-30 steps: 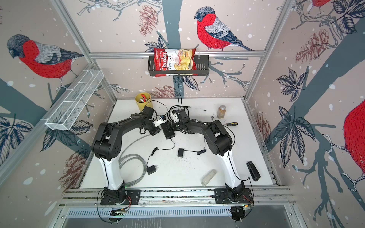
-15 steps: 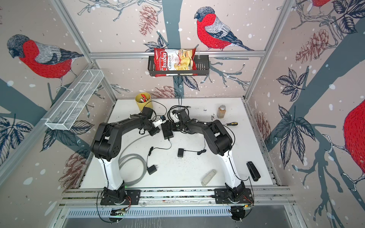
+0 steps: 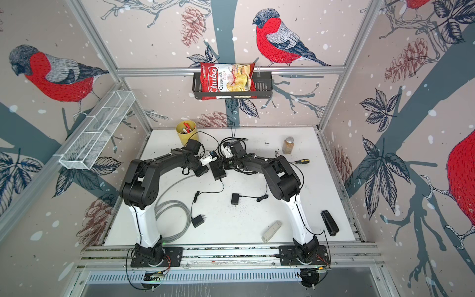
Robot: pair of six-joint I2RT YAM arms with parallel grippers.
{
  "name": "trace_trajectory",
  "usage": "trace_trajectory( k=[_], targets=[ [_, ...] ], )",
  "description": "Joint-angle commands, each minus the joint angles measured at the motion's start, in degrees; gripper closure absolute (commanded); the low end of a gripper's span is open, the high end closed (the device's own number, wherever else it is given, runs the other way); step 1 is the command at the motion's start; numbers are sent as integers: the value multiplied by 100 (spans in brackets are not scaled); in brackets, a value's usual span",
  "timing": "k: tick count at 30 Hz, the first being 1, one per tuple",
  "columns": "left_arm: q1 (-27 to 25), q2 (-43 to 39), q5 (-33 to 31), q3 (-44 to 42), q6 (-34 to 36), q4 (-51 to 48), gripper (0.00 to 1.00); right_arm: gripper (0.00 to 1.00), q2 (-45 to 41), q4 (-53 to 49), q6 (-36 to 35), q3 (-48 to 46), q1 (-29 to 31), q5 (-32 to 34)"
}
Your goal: Insert the plug into the switch port
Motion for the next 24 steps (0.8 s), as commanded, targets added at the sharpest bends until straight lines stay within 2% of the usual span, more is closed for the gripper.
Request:
trace_trajectory(
  k=[1, 10, 19, 24],
  targets=[
    [-43, 6, 279, 79, -22, 423, 100, 43, 53, -376, -101, -26, 89, -305],
    [-85, -125, 241, -16, -73, 662, 100, 44, 95, -429, -159, 5, 98, -272],
    [-228, -253, 305, -148, 281, 883, 100, 43, 224, -437, -381, 164, 151, -506],
    [-228, -47, 187, 91, 195, 753, 100, 47, 175, -488, -466, 135, 177, -643]
  ],
)
